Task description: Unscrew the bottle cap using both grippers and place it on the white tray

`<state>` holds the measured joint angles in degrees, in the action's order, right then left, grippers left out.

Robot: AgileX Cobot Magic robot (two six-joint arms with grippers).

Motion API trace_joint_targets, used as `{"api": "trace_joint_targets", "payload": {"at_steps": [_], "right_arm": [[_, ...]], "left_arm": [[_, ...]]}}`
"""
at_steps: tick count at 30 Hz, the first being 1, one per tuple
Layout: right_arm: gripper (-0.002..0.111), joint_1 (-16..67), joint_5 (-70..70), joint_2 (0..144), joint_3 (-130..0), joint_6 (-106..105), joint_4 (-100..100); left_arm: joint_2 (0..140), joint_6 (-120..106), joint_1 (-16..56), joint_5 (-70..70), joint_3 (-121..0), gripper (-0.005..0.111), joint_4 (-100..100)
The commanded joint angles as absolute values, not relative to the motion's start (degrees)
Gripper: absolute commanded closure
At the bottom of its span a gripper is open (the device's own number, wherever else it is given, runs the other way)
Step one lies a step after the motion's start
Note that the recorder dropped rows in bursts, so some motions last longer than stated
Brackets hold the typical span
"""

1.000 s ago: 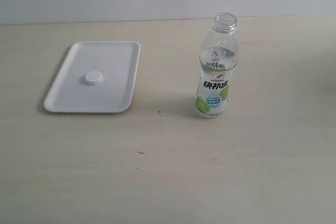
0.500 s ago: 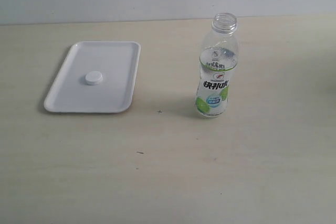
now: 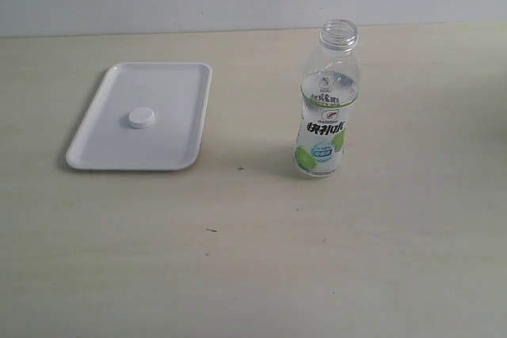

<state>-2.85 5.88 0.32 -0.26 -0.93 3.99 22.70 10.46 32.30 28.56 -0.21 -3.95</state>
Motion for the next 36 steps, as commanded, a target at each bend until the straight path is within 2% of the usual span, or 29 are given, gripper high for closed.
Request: {"api": "trace_joint_targets", "payload": {"at_steps": [1,17,19,24,29,34,36], "right_arm": [[0.105,-3.3,5.9,0.0,0.0,-1.2,4.6],[0.105,-3.3,5.9,0.0,0.0,-1.2,4.5],[0.105,-3.3,5.9,0.0,0.0,-1.2,4.5],[0.105,-3.3,5.9,0.0,0.0,-1.2,4.5],[0.105,-3.3,5.9,0.0,0.0,-1.2,4.5],[0.105,-3.3,6.3,0.0,0.0,-1.2,4.6],[0.105,-3.3,6.3,0.0,0.0,-1.2,4.6]], "left_arm": [[22.5,10.8,32.8,28.8,0.0,0.106,-4.1],[22.2,15.8,32.8,28.8,0.0,0.106,-4.1],[19.9,15.2,29.9,26.5,0.0,0.106,-5.1],[9.1,25.1,17.2,7.0,0.0,0.106,-12.1],[0.0,25.1,8.4,-4.5,0.0,0.106,-13.1],[0.0,24.6,2.2,-5.4,0.0,0.106,-13.0],[0.0,24.6,1.9,-5.3,0.0,0.106,-12.9]]}}
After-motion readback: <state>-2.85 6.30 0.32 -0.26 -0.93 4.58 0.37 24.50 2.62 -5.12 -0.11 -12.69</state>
